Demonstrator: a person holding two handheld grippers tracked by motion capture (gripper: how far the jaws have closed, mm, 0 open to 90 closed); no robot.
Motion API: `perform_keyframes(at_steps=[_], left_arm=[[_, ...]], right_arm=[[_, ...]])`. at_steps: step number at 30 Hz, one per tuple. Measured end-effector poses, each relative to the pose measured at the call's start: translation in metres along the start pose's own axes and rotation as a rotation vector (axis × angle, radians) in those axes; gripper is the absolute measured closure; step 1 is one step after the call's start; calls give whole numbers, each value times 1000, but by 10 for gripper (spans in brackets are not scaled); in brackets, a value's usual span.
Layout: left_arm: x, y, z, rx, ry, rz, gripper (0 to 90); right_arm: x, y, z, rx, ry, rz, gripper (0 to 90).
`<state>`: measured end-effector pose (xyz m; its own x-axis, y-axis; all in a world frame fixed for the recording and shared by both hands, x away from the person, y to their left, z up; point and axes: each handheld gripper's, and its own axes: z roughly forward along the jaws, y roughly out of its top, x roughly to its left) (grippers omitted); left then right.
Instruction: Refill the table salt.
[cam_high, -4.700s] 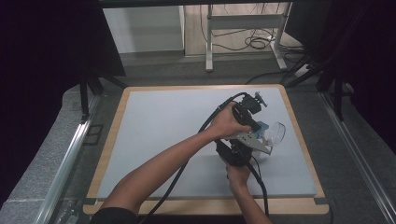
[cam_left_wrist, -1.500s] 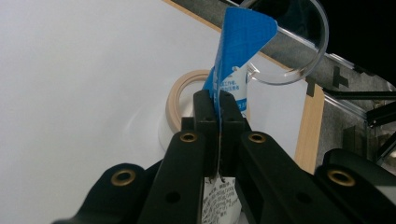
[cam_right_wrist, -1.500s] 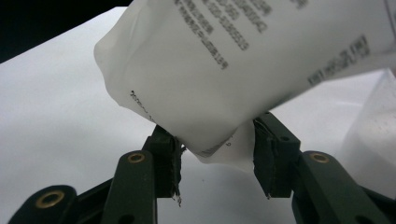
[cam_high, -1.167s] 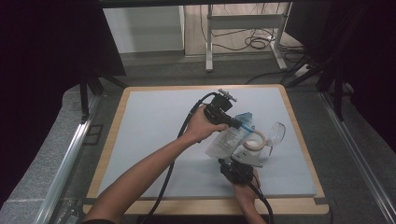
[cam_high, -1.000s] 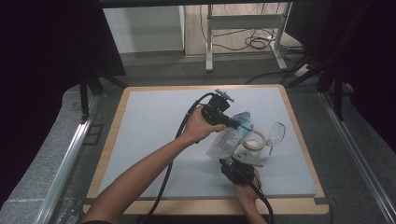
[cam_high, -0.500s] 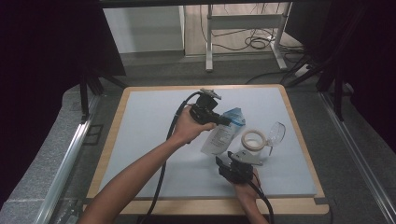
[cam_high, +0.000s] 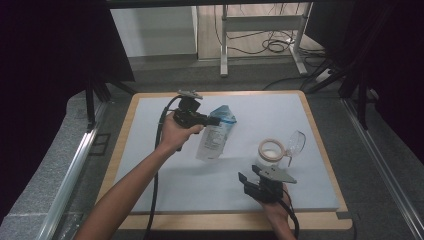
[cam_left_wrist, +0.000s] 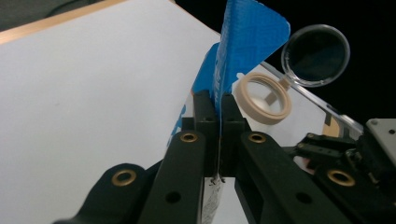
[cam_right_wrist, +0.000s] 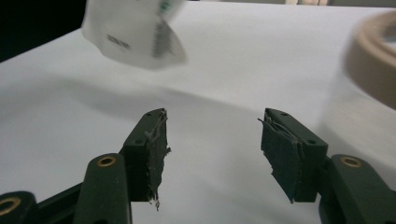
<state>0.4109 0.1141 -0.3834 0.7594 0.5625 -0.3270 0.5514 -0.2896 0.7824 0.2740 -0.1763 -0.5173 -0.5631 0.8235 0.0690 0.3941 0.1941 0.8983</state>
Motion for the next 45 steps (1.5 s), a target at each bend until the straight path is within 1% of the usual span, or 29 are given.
perform_keyframes(at_steps=[2, 6, 7, 11, 12, 14, 17, 19, 23, 28, 30, 33, 38, 39, 41, 43, 45], left_arm=[[6, -4, -7, -15, 18, -5, 900], [17, -12, -20, -42, 63, -14, 900], [19, -14, -22, -46, 69, -16, 900], [33, -23, -32, -67, 88, -46, 900], [36, -26, -34, -75, 97, -60, 900], [42, -30, -38, -85, 107, -72, 900], [51, -35, -44, -104, 125, -90, 900], [58, -38, -48, -120, 141, -109, 900], [71, -44, -53, -140, 175, -131, 900], [91, -52, -61, -169, 225, -167, 900], [95, -54, -63, -175, 234, -171, 900], [101, -57, -67, -185, 261, -169, 900], [111, -70, -73, -194, 294, -181, 900], [112, -73, -74, -192, 299, -183, 900], [114, -79, -78, -208, 299, -184, 900], [115, -85, -82, -208, 302, -177, 900], [115, -89, -86, -202, 316, -163, 899]], right_arm=[[-8, -4, -8, 16, 6, 8, 454], [-18, -9, -16, 30, 14, 21, 510], [-21, -9, -18, 33, 20, 19, 530], [-27, -9, -20, 37, 47, 28, 580], [-27, -8, -20, 41, 52, 26, 589], [-28, -9, -19, 46, 58, 28, 606], [-28, -9, -17, 56, 60, 18, 625], [-28, -9, -16, 58, 60, 22, 639], [-30, -10, -16, 62, 59, 25, 646], [-33, -11, -16, 65, 54, 31, 646], [-33, -11, -16, 68, 53, 33, 646], [-34, -12, -14, 73, 54, 35, 646], [-34, -13, -13, 77, 54, 34, 646], [-34, -13, -13, 77, 54, 37, 646], [-34, -13, -14, 77, 53, 38, 646], [-34, -13, -14, 76, 52, 39, 646], [-35, -13, -14, 74, 51, 38, 646]])
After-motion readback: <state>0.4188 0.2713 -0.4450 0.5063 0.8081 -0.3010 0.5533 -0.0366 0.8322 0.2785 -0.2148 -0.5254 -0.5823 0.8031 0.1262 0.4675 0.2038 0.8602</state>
